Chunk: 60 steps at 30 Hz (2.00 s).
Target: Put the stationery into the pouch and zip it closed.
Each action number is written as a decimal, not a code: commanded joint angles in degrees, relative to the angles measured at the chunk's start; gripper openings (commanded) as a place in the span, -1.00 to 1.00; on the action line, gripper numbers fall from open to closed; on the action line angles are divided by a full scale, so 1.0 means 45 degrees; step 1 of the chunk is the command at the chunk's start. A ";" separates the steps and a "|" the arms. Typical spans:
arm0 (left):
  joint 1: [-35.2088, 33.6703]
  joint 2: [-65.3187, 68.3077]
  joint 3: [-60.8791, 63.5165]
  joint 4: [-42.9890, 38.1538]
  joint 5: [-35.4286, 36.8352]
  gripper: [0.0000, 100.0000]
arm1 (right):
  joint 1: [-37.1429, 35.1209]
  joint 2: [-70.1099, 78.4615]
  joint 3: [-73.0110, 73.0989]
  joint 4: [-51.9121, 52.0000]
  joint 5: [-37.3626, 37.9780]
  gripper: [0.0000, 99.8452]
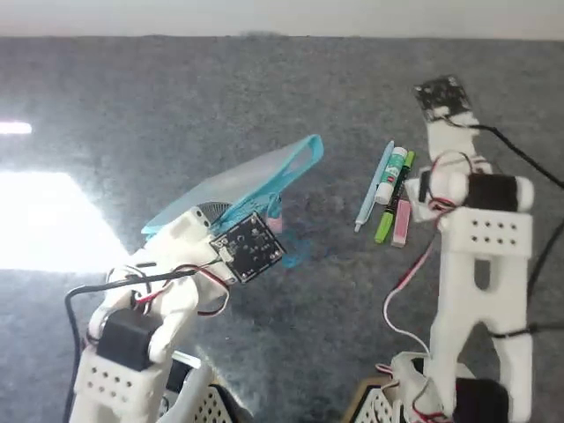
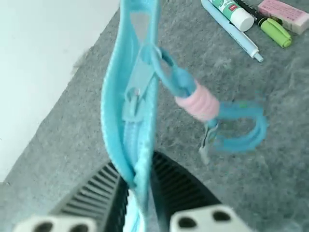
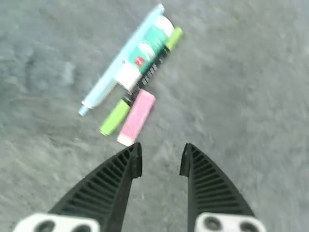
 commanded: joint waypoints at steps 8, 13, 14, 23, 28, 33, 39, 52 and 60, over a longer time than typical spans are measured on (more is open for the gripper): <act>-0.0176 -0.0176 0.0967 -0.0254 0.1661 -0.98 | -0.1280 0.4816 -0.3595 0.0283 -0.2051 -0.71; -0.0176 -0.0176 0.1455 -0.0547 0.1680 -0.98 | -0.1201 0.7043 -0.4806 0.0186 -0.2833 -0.71; -0.0176 -0.0176 0.1455 -0.0547 0.1680 -0.98 | -0.1182 0.7394 -0.5001 0.0107 -0.3106 -0.71; -0.0176 -0.0176 0.1495 -0.0567 0.1680 -0.98 | -0.1182 1.0364 -0.7990 -0.0283 -0.3907 -0.71; -0.0176 -0.0176 0.1514 -0.0567 0.1680 -0.98 | -0.1416 1.2142 -1.0022 0.0166 -0.3888 -0.71; -0.0176 -0.0156 0.1514 -0.0567 0.1680 -0.98 | -0.1573 1.3646 -1.1976 0.0381 -0.3927 -0.51; -0.0176 -0.0156 0.1514 -0.0547 0.1680 -0.98 | -0.1475 1.4974 -1.2581 0.0654 -0.3927 -0.46; -0.0137 -0.0156 0.1729 -0.0645 0.1621 -0.98 | 0.0010 1.4427 -1.2562 0.1514 -0.5626 -0.61; -0.0156 -0.0156 0.1729 -0.0723 0.1621 -0.98 | 0.0967 1.4408 -1.2542 0.1534 -0.5939 -0.53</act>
